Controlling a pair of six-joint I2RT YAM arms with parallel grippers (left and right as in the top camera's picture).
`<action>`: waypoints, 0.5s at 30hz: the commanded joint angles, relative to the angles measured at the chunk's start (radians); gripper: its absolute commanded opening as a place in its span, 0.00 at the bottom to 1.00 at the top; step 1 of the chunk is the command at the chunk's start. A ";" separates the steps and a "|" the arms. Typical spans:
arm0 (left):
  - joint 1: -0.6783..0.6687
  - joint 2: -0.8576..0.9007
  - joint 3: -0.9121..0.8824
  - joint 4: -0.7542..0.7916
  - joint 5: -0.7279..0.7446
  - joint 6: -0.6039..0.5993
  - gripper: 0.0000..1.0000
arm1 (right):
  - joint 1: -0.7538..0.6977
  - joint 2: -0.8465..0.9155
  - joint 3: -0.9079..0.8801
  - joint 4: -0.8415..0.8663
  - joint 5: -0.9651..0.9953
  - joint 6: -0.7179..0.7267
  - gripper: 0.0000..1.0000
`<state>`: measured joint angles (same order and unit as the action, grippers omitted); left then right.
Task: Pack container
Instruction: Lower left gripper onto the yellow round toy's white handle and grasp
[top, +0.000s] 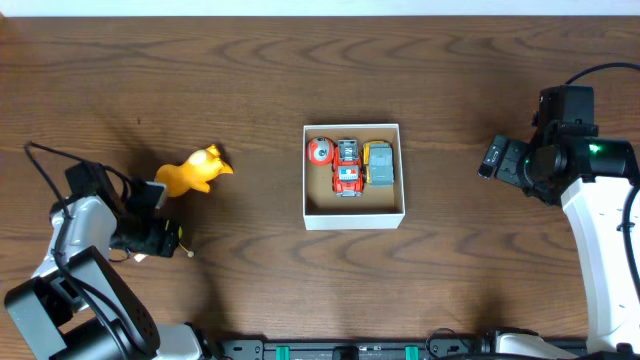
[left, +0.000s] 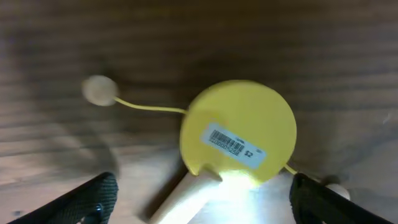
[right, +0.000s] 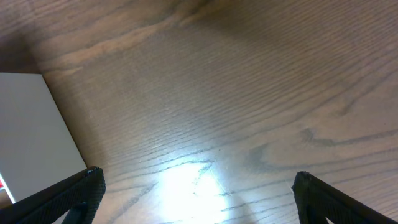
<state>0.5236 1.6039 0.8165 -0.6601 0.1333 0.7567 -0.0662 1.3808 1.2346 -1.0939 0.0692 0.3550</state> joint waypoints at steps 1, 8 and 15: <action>0.003 0.010 -0.029 0.012 0.016 0.008 0.84 | -0.010 0.000 -0.006 -0.002 0.013 -0.016 0.99; 0.003 0.010 -0.049 0.023 0.016 -0.043 0.79 | -0.010 0.000 -0.006 -0.002 0.013 -0.020 0.99; 0.003 0.010 -0.049 0.024 0.017 -0.044 0.60 | -0.010 0.000 -0.006 -0.003 0.013 -0.020 0.99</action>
<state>0.5236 1.6035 0.7856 -0.6300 0.1318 0.7216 -0.0662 1.3808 1.2346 -1.0954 0.0711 0.3538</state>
